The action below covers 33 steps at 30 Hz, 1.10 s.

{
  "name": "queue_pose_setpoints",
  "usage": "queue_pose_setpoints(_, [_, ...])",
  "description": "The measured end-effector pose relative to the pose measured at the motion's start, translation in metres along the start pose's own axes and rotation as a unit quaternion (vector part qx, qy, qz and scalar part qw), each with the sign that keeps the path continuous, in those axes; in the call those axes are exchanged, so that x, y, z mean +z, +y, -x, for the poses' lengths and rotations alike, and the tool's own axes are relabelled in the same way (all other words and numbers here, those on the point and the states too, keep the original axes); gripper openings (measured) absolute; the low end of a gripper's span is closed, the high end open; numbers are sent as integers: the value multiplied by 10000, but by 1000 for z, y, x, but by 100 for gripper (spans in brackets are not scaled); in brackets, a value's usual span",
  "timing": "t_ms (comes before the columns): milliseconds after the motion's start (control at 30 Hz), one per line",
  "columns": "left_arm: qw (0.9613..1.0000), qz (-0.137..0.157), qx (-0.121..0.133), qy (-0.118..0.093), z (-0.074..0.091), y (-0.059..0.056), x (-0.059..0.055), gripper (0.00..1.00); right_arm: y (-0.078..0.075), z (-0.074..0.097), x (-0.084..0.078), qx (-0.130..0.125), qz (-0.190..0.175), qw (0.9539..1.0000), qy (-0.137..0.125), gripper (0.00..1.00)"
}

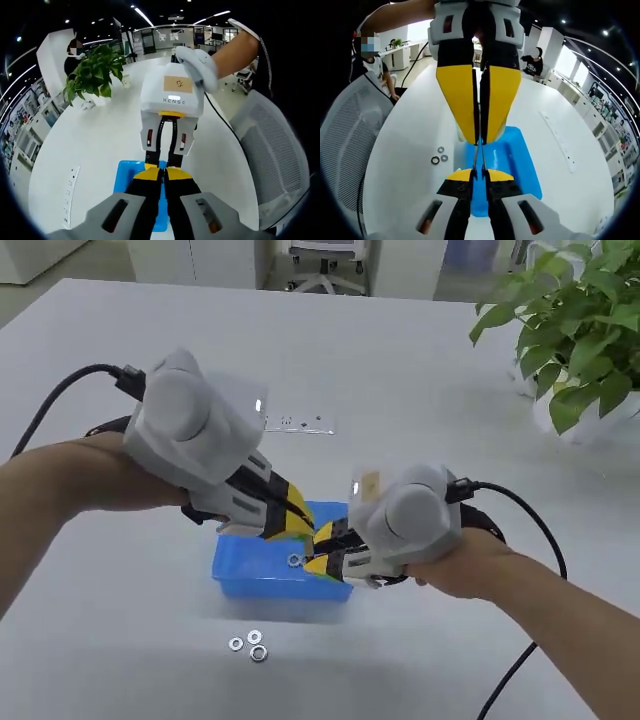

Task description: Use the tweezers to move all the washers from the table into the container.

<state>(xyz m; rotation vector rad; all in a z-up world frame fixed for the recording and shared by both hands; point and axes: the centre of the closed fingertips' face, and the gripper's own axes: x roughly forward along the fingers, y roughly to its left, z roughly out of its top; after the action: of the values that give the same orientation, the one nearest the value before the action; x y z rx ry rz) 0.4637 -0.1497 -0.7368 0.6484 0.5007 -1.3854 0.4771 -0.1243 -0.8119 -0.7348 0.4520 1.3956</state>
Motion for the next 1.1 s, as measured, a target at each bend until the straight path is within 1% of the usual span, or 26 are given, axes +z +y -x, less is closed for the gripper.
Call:
queue_pose_setpoints(100, [10000,-7,3,31,3,-6,-2,6,6,-2,4,32,7,10000,-34,11])
queue_pose_setpoints(433, [9999,72,43,61,10,-19,-7,6,21,-6,11,110,57,9999,-82,11])
queue_pose_setpoints(767, [9996,240,29,126,13,-37,-21,6,43,-19,15,314,94,9994,-96,11])
queue_pose_setpoints(1100, [9991,376,-16,178,12,-49,-33,6,59,-29,13,480,40,9988,-108,11])
